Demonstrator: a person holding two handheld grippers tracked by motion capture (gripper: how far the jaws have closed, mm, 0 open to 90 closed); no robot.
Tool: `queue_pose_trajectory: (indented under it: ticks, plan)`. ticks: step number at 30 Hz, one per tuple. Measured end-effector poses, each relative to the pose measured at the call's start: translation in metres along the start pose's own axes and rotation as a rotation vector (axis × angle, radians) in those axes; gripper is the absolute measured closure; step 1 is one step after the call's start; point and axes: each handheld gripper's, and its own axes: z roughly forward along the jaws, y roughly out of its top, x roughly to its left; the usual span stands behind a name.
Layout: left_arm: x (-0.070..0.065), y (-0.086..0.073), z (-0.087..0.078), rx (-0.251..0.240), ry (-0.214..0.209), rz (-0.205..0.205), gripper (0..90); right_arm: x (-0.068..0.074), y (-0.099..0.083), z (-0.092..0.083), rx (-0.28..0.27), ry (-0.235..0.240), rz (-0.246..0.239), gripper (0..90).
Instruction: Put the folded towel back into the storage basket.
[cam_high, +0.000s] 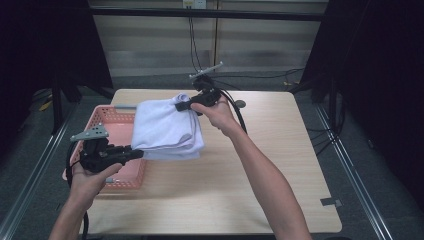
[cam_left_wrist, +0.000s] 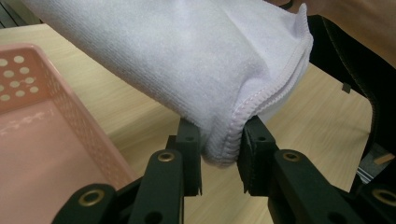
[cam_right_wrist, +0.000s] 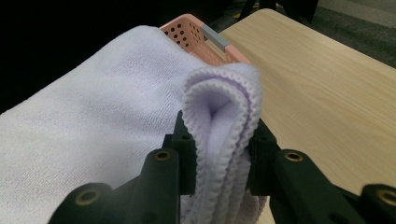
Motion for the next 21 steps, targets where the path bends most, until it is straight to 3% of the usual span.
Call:
queue_pose_trajectory:
  ticks: [5,12,21]
  plan:
    - [0.008,-0.001,-0.007,-0.007,-0.009,-0.025,72.9,0.003,0.007,0.010,0.010,-0.005,0.003,71.4]
    - [0.018,-0.001,-0.026,-0.008,0.020,-0.034,72.9,0.011,0.020,0.026,0.016,0.008,0.003,71.4]
    - [0.036,-0.011,-0.051,-0.061,0.042,-0.087,73.0,0.027,0.042,0.049,0.028,0.021,0.000,71.4]
